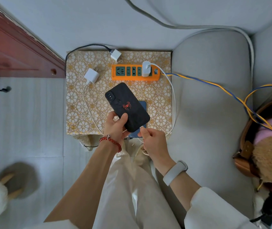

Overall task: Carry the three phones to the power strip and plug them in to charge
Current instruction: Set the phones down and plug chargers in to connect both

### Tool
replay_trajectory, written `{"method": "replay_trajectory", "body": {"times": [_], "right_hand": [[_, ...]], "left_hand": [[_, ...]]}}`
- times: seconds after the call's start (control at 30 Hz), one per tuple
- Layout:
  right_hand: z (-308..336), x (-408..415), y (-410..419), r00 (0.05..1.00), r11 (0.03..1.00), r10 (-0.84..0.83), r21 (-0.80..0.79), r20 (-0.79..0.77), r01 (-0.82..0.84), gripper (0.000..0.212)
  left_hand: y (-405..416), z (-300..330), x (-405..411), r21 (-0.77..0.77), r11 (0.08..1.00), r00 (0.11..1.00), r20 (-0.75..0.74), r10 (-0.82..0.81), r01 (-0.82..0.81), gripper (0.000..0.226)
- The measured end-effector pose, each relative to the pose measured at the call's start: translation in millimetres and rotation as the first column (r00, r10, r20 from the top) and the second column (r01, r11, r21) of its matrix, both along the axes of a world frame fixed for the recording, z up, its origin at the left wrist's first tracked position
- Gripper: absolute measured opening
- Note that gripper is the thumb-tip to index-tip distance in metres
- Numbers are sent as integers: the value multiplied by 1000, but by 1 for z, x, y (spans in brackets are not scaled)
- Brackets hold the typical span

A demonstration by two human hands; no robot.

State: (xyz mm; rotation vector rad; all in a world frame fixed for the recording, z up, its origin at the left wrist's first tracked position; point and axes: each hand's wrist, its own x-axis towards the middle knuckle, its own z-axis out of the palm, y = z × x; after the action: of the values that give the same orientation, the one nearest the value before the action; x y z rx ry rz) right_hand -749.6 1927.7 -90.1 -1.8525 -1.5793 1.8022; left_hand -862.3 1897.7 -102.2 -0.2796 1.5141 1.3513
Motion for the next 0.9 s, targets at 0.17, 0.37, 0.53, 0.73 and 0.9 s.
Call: {"method": "replay_trajectory", "body": {"times": [0.17, 0.37, 0.53, 0.73, 0.9], "right_hand": [[-5, 13, -2, 999, 998, -37, -49, 18, 38, 34], [-7, 33, 18, 952, 958, 265, -149, 152, -243, 36], [-11, 69, 48, 811, 847, 358, 204, 463, -491, 28], [-41, 71, 107, 231, 168, 564, 164, 793, -972, 58], [-52, 76, 133, -34, -48, 436, -14, 899, -999, 54]], "left_hand": [[2, -3, 10, -25, 995, 995, -6, -96, 96, 9], [10, -19, 18, -74, 974, 976, 10, -215, 215, 12], [18, -44, 36, -226, 906, 917, -99, -386, 357, 18], [45, -70, 66, -329, 806, 802, -189, -566, 492, 19], [67, -83, 76, -424, 729, 716, -228, -660, 537, 34]]}}
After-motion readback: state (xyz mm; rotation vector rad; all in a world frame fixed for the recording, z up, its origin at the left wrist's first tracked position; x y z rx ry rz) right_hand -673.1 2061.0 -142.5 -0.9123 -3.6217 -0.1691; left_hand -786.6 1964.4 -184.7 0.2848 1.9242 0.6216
